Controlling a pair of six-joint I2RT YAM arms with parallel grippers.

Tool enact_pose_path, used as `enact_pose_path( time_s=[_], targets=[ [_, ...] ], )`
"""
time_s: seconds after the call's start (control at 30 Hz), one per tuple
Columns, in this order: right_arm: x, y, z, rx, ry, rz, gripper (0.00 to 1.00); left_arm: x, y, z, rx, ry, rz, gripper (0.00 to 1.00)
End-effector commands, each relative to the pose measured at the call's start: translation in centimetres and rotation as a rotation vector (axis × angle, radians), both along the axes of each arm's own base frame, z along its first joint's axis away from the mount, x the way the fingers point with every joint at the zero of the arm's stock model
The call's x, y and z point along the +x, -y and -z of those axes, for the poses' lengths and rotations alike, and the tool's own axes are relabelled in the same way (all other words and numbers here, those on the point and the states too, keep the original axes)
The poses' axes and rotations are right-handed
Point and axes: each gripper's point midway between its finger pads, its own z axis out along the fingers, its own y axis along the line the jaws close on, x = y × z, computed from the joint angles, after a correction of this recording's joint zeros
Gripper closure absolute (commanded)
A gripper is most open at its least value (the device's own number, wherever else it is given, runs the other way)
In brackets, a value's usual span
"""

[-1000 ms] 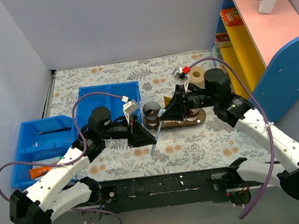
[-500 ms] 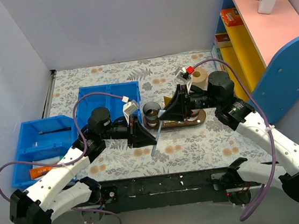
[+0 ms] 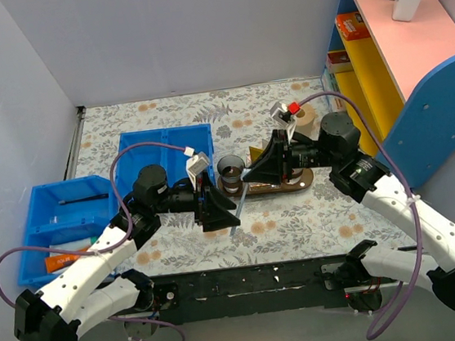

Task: Prepare toiletry sets of a toothbrush and toothpaste on the tray

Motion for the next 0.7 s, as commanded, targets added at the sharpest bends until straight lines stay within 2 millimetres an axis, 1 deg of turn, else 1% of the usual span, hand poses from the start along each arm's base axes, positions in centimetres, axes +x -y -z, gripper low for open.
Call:
enact_pose_path(
  time_s=[0.0, 0.03, 0.1, 0.13, 0.17, 0.2, 0.23, 0.27, 0.3, 0.33, 0.37, 0.43, 0.47, 0.5, 0.57, 0.6, 0.67],
  targets=[
    [0.9, 0.9, -1.3, 0.009, 0.078, 0.116, 0.99, 1.6, -0.1, -0.4, -0.005, 0.044, -0.110, 0.05],
    [1.4, 1.2, -1.5, 0.004, 0.120, 0.148, 0.99, 2.6, -0.1, -0.4, 0.003, 0.058, -0.174, 0.02],
    [2.6, 2.3, -1.4, -0.034, 0.142, 0.263, 0.99, 4.0, -0.4, -1.3, 0.000, 0.094, -0.262, 0.02],
    [2.9, 2.9, -1.1, -0.068, 0.138, 0.304, 0.99, 5.8, -0.9, -1.7, 0.004, 0.118, -0.366, 0.02],
    [3.8, 4.0, -1.6, -0.083, 0.180, 0.392, 0.99, 6.3, -1.3, -2.6, -0.012, 0.141, -0.417, 0.02],
    [4.3, 4.7, -1.6, -0.098, 0.191, 0.440, 0.99, 6.9, -1.8, -2.9, -0.017, 0.152, -0.464, 0.02],
    [4.5, 5.5, -1.3, -0.125, 0.190, 0.481, 0.99, 8.1, -2.4, -3.1, -0.019, 0.163, -0.549, 0.02],
    [5.2, 6.7, -1.7, -0.135, 0.220, 0.563, 0.99, 8.7, -2.9, -3.2, -0.022, 0.166, -0.595, 0.02],
    [5.5, 7.3, -1.6, -0.145, 0.223, 0.604, 0.99, 9.5, -3.6, -3.5, -0.026, 0.169, -0.663, 0.02],
    [5.8, 7.9, -1.8, -0.143, 0.234, 0.639, 0.99, 10.3, -4.2, -3.3, -0.019, 0.154, -0.725, 0.02],
    [6.1, 8.9, -2.1, -0.134, 0.254, 0.698, 0.99, 12.1, -5.5, -3.2, -0.007, 0.153, -0.850, 0.02],
    [6.5, 9.7, -2.3, -0.118, 0.278, 0.754, 0.99, 13.6, -6.9, -1.2, 0.074, 0.118, -0.962, 0.02],
    [7.0, 10.5, -2.3, -0.109, 0.296, 0.803, 0.99, 14.6, -8.1, -0.9, 0.098, 0.125, -1.045, 0.02],
    [7.3, 10.9, -2.1, -0.117, 0.313, 0.831, 0.99, 14.9, -8.5, -0.2, 0.119, 0.121, -1.075, 0.02],
    [8.2, 11.9, -2.0, -0.121, 0.332, 0.907, 0.99, 15.4, -9.3, 0.2, 0.131, 0.126, -1.129, 0.02],
    [8.5, 12.1, -1.9, -0.124, 0.346, 0.918, 0.99, 15.6, -9.7, 0.4, 0.134, 0.128, -1.150, 0.02],
    [8.9, 12.4, -1.9, -0.122, 0.354, 0.947, 0.99, 15.6, -9.7, 0.7, 0.139, 0.130, -1.150, 0.02]
  ],
)
